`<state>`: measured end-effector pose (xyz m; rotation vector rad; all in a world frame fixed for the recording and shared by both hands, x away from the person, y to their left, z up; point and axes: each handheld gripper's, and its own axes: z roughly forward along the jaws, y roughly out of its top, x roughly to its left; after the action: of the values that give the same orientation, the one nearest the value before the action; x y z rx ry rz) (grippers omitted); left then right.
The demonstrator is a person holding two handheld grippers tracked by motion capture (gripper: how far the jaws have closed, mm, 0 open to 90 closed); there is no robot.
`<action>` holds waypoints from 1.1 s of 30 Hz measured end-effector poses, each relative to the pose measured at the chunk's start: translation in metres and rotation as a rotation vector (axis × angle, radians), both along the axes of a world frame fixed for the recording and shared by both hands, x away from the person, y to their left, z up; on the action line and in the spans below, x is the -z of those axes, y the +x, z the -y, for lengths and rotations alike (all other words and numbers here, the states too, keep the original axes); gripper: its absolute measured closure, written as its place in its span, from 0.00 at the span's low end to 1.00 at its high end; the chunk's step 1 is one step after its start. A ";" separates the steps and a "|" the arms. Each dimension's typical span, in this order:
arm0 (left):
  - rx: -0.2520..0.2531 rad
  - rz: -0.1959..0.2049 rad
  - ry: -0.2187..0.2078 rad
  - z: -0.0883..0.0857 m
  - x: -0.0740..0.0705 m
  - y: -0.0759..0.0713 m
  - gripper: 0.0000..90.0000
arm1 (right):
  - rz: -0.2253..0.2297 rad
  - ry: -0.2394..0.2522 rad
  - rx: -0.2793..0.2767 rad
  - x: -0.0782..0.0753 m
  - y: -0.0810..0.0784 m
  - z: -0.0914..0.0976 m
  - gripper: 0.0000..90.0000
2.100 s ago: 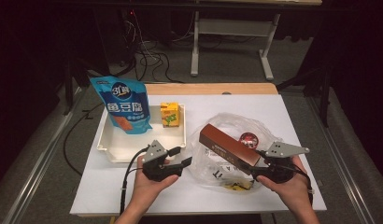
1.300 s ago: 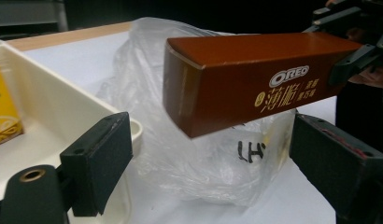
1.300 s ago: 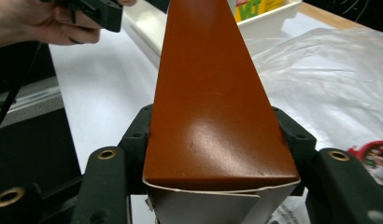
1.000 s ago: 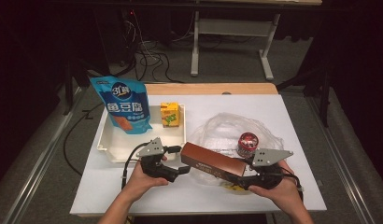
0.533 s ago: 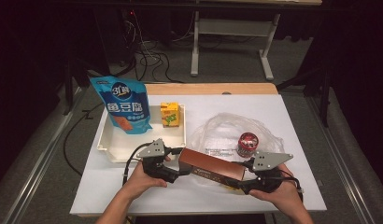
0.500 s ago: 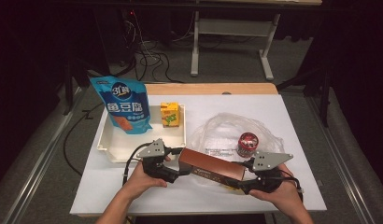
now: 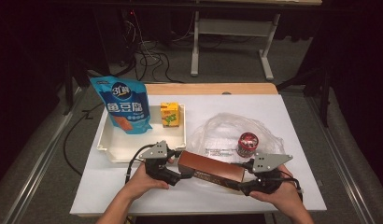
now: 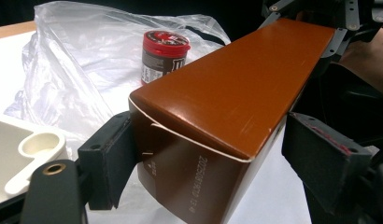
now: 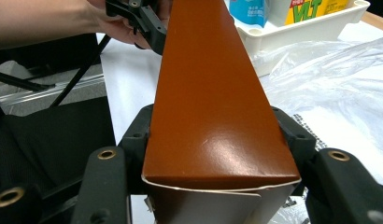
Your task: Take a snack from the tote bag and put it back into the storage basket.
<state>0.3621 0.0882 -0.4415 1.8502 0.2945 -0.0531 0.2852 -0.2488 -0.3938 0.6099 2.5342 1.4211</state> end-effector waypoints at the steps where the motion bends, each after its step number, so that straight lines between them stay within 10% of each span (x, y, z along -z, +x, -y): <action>1: 0.000 0.000 0.000 0.000 0.000 0.000 0.23 | 0.000 0.000 0.000 0.000 0.000 0.000 0.50; 25: 0.074 0.057 -0.014 -0.005 0.000 -0.008 0.38 | -0.018 0.048 -0.075 0.003 0.005 0.009 0.48; 29: 0.176 0.061 -0.048 -0.004 -0.004 -0.014 0.51 | -0.039 0.068 -0.051 0.004 0.009 0.020 0.37; 33: 0.171 0.075 -0.048 -0.002 -0.006 -0.017 0.53 | -0.046 0.065 -0.023 0.007 0.010 0.024 0.30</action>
<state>0.3454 0.0897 -0.4356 1.8215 0.0811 -0.1073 0.2947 -0.2724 -0.4006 0.6334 2.5468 1.5199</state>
